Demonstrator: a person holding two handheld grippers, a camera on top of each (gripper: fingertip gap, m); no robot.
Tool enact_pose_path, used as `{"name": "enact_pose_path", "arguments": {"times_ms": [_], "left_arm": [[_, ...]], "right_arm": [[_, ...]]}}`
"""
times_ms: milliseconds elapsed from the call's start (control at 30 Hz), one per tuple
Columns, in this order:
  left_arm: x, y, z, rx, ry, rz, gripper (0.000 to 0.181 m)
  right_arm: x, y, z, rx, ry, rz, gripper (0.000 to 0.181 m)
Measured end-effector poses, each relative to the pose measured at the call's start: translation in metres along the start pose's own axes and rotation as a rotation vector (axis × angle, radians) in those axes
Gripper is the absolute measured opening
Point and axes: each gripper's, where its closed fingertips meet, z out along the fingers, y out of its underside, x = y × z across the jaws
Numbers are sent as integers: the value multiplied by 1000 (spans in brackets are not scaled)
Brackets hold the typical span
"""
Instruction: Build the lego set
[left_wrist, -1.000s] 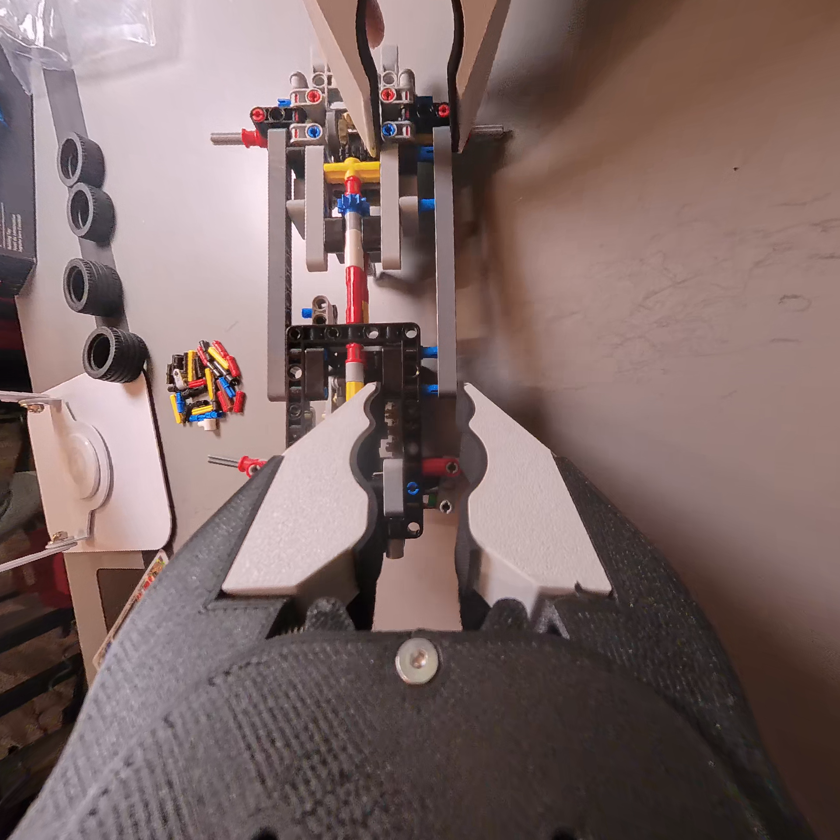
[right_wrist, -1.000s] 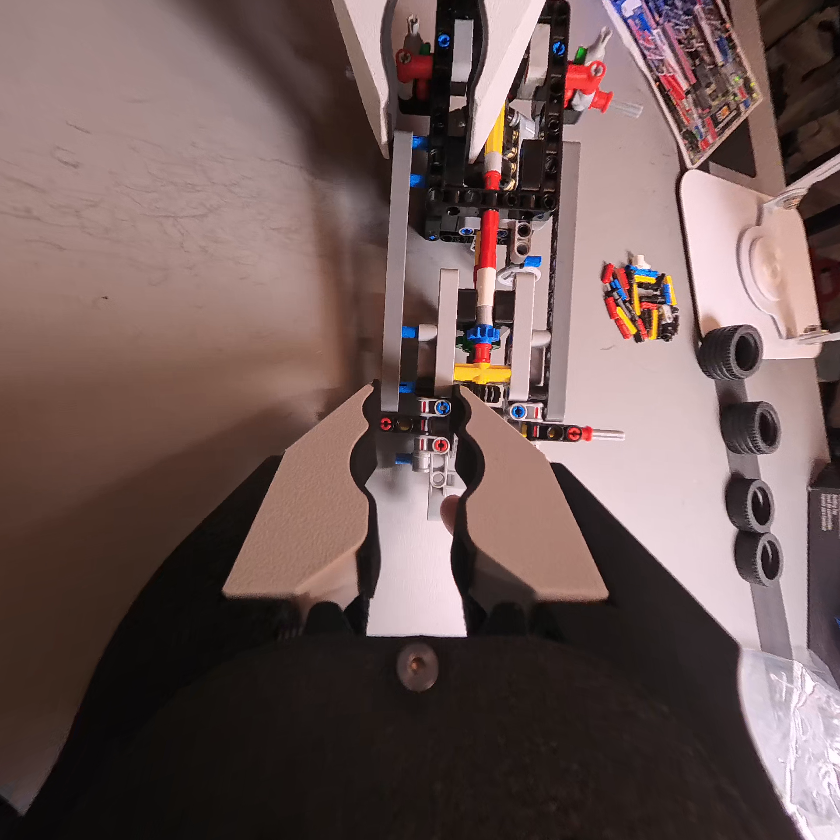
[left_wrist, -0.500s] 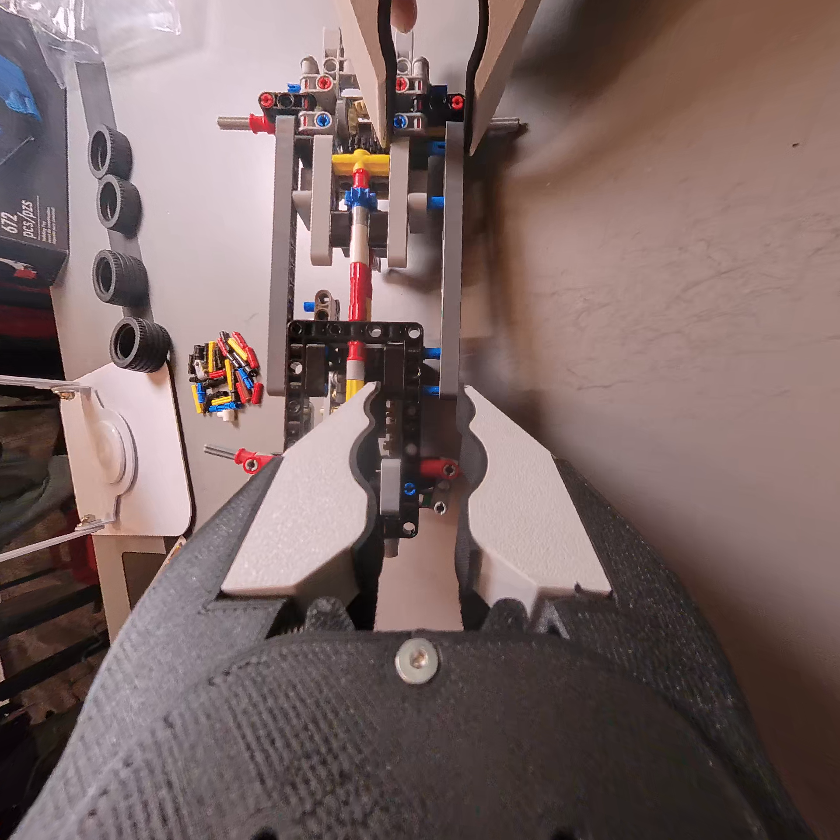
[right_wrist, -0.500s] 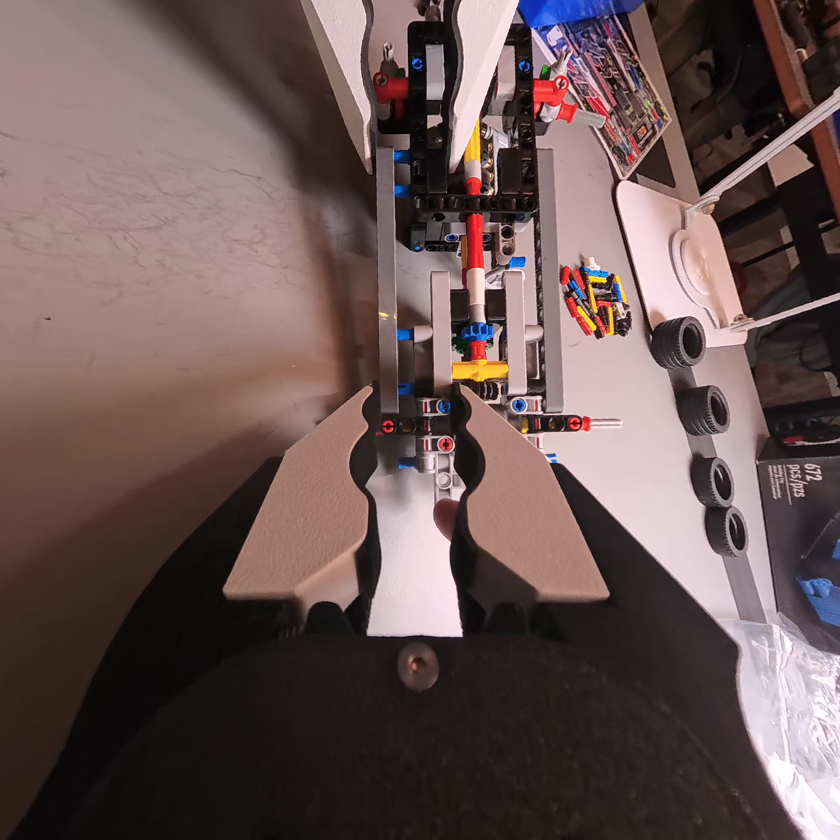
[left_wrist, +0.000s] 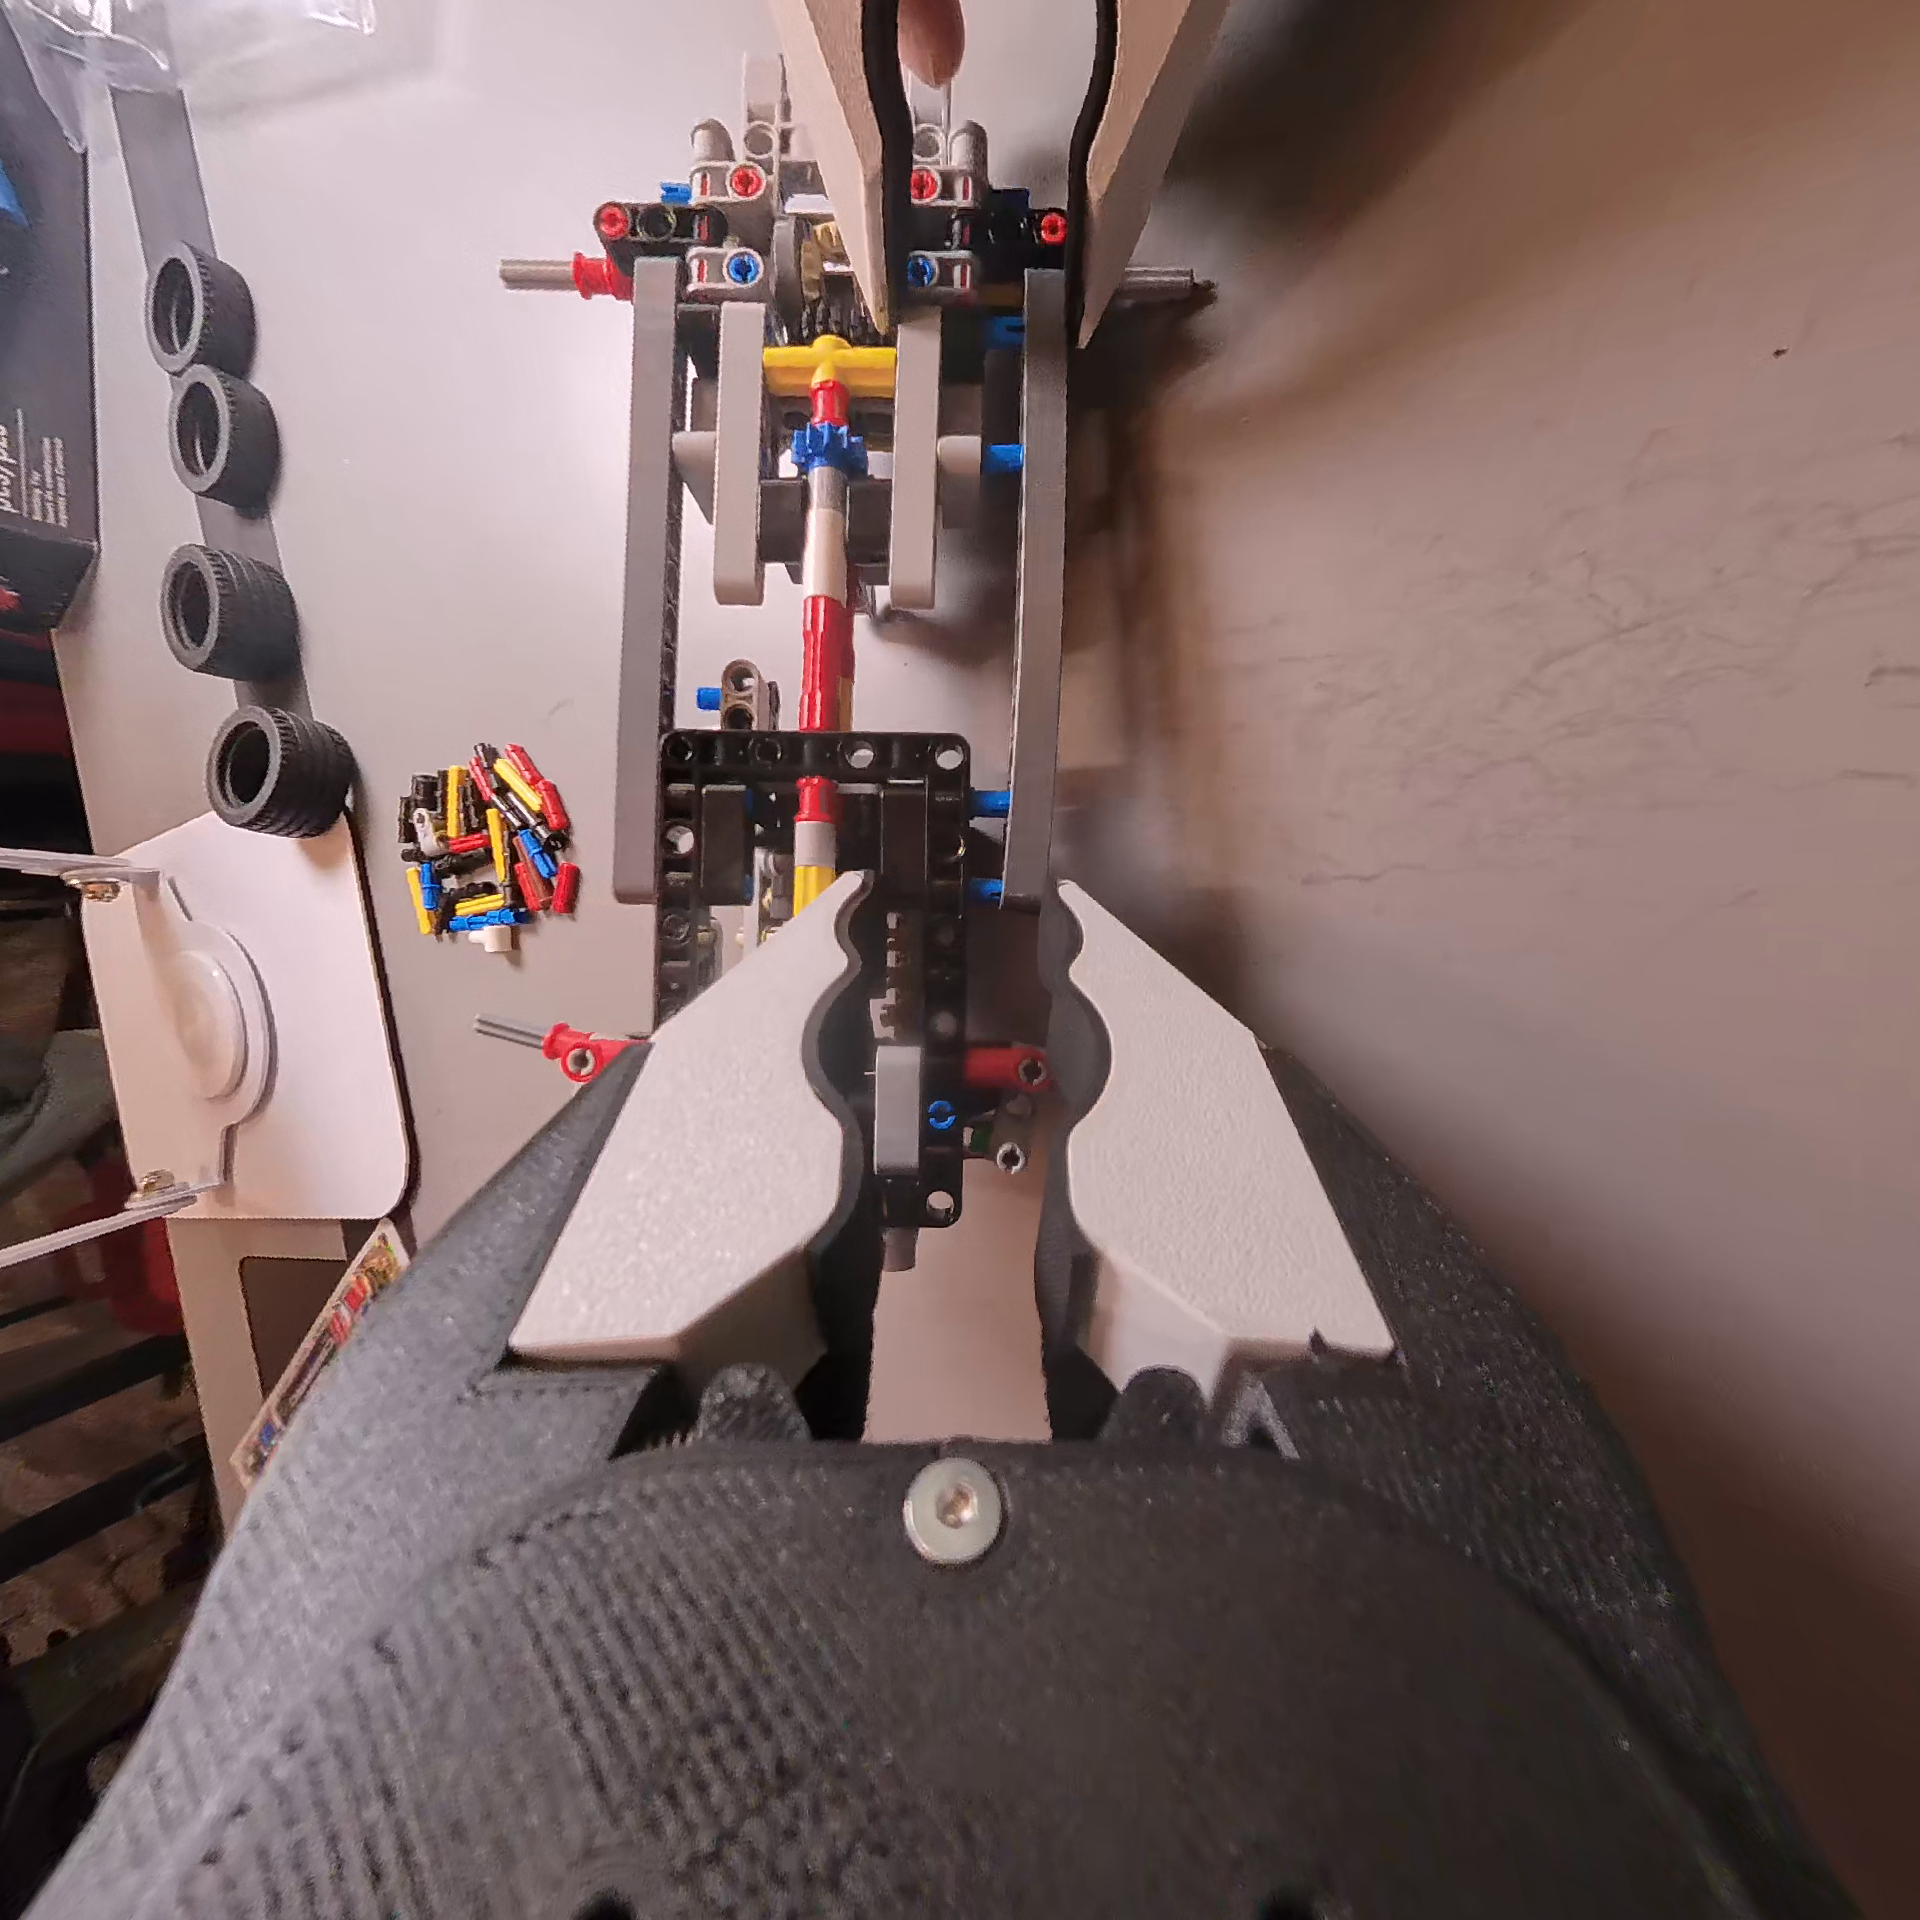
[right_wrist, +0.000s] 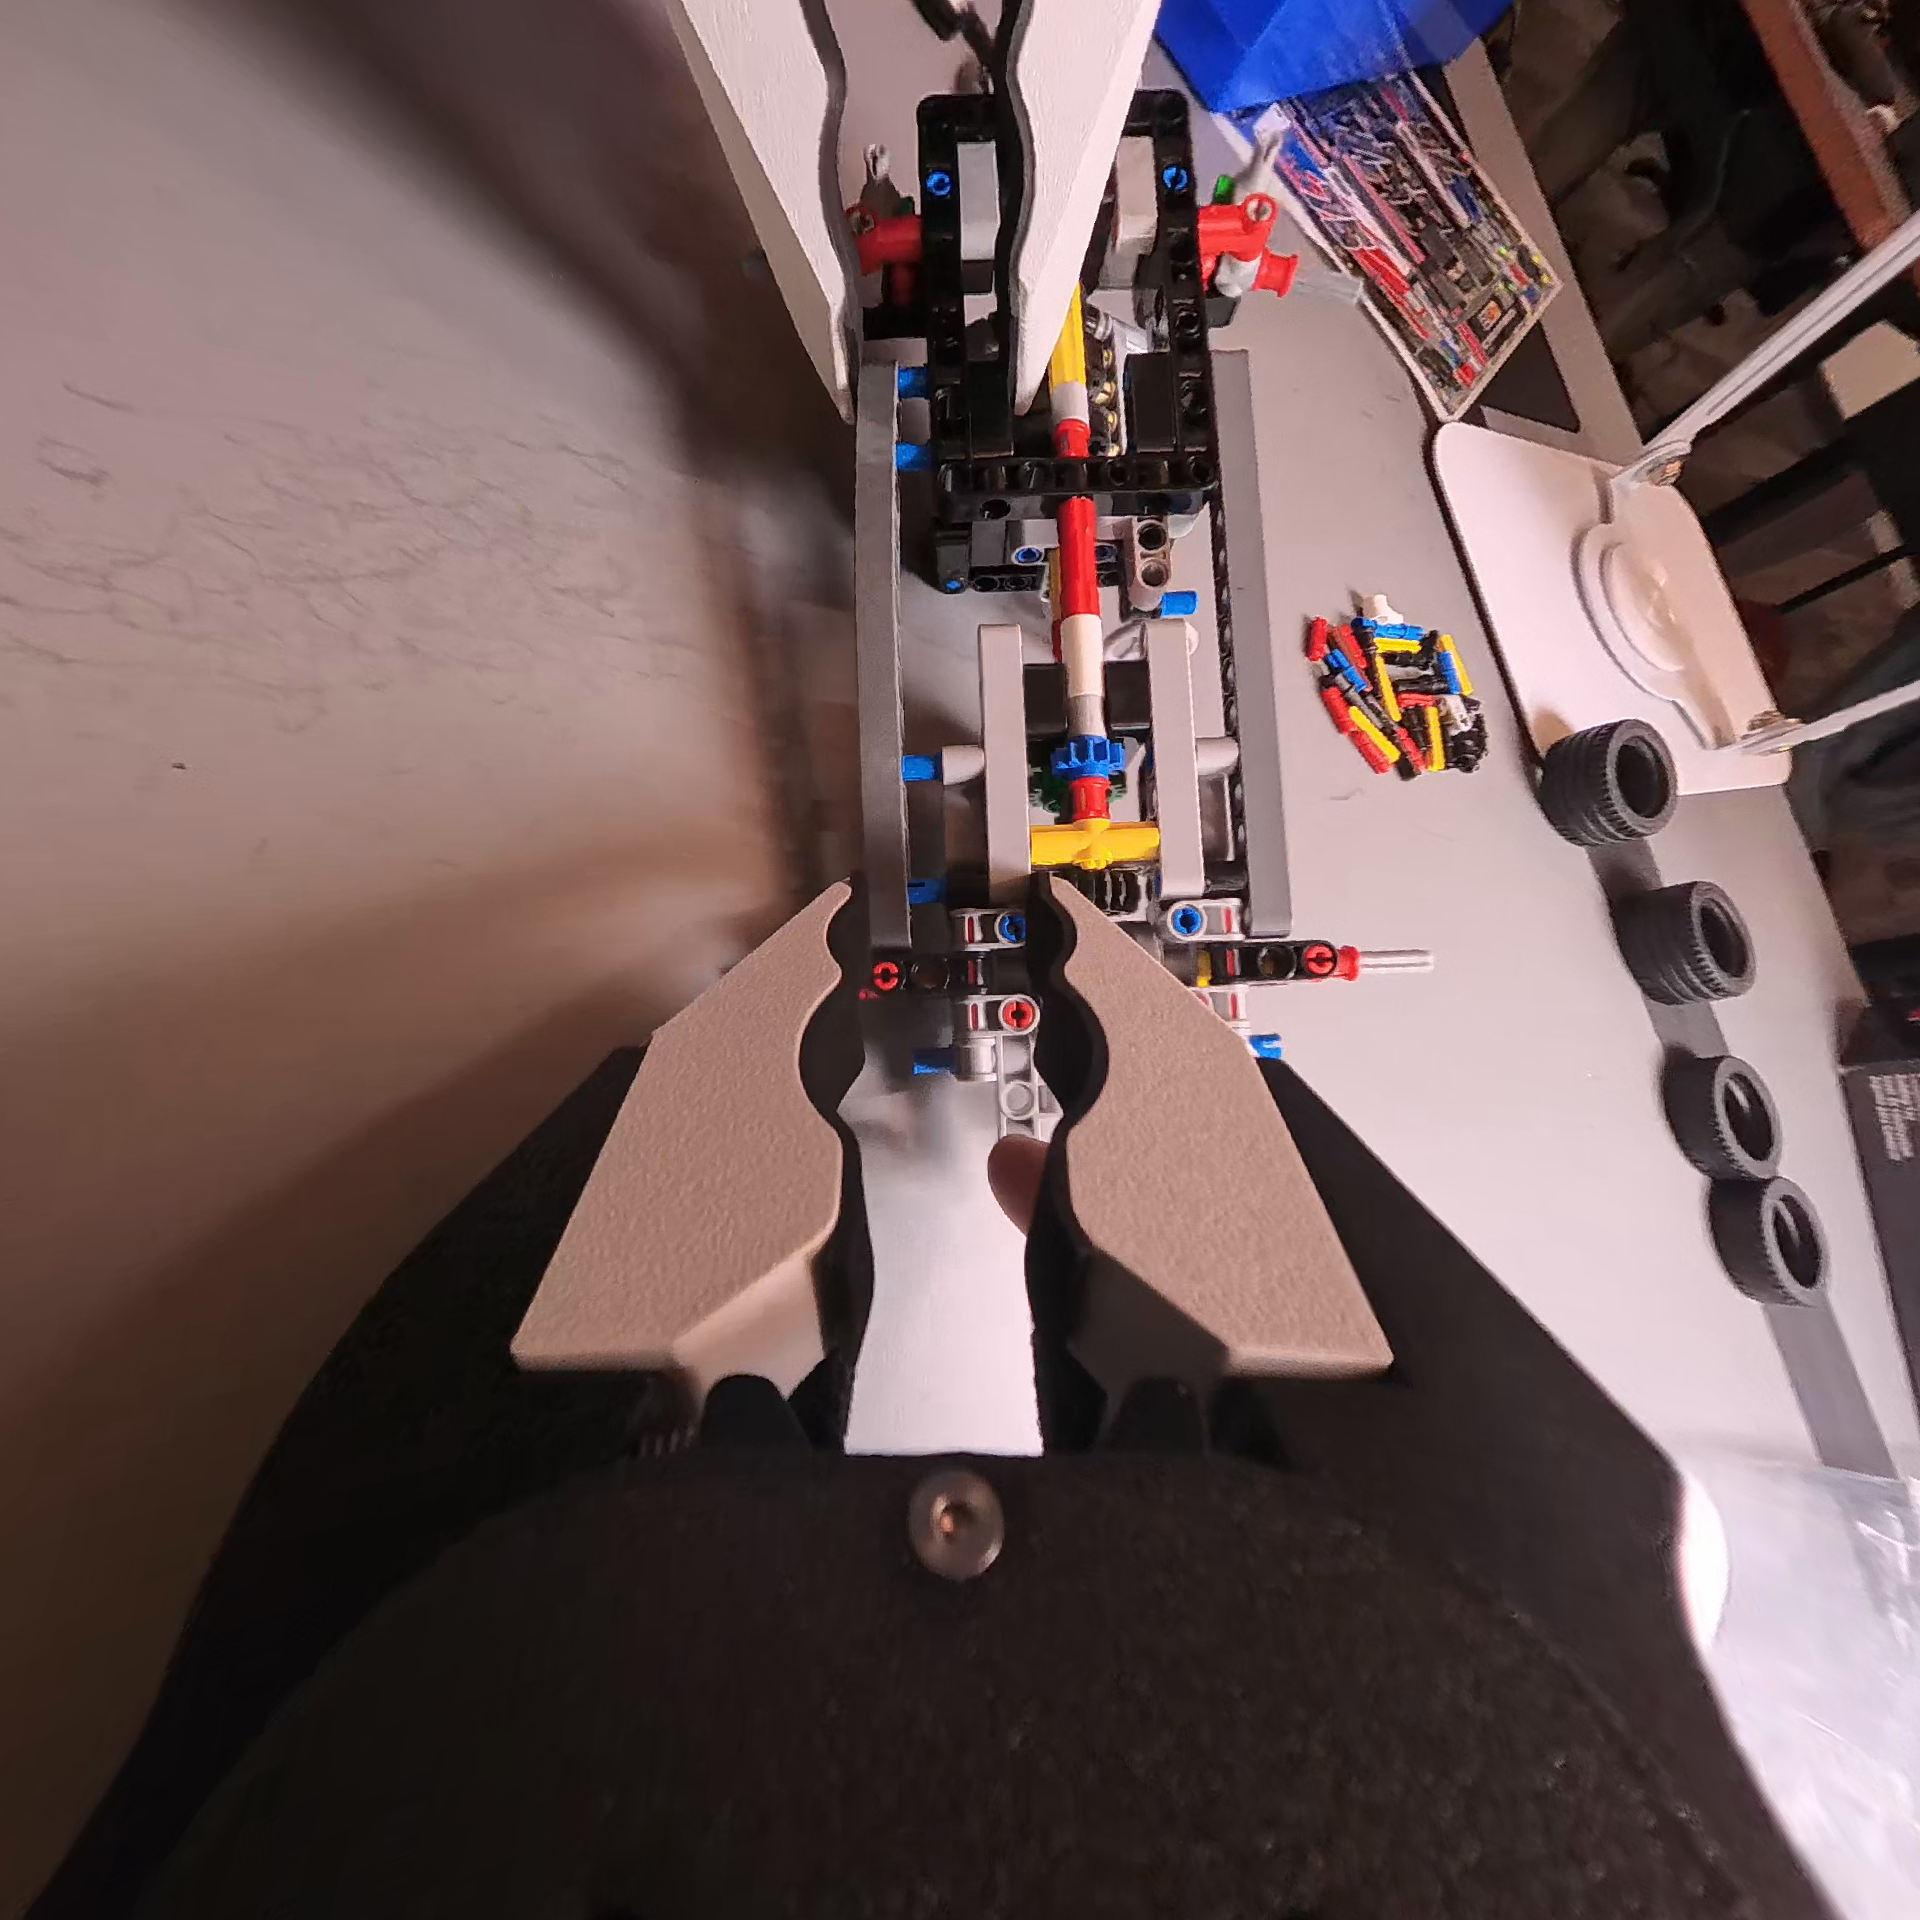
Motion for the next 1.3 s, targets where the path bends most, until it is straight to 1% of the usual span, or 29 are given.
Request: {"name": "enact_pose_path", "arguments": {"times_ms": [33,200,667,900,1167,1300], "left_arm": [[1,0,-1,1,8,-5,28],[1,0,-1,-4,1,-6,28],[1,1,-1,34,-47,-34,28],[2,2,0,16,-75,-33,28],[4,0,-2,45,-58,-79,28],[4,0,-2,41,-64,-76,28]], "right_arm": [[-1,0,0,2,-9,7,26],[0,0,0,-1,-16,11,26],[0,-2,0,28,74,-19,26],[0,-3,-1,38,75,-8,25],[-2,-4,-3,58,40,45,25],[-3,-3,-2,34,43,51,26]]}}
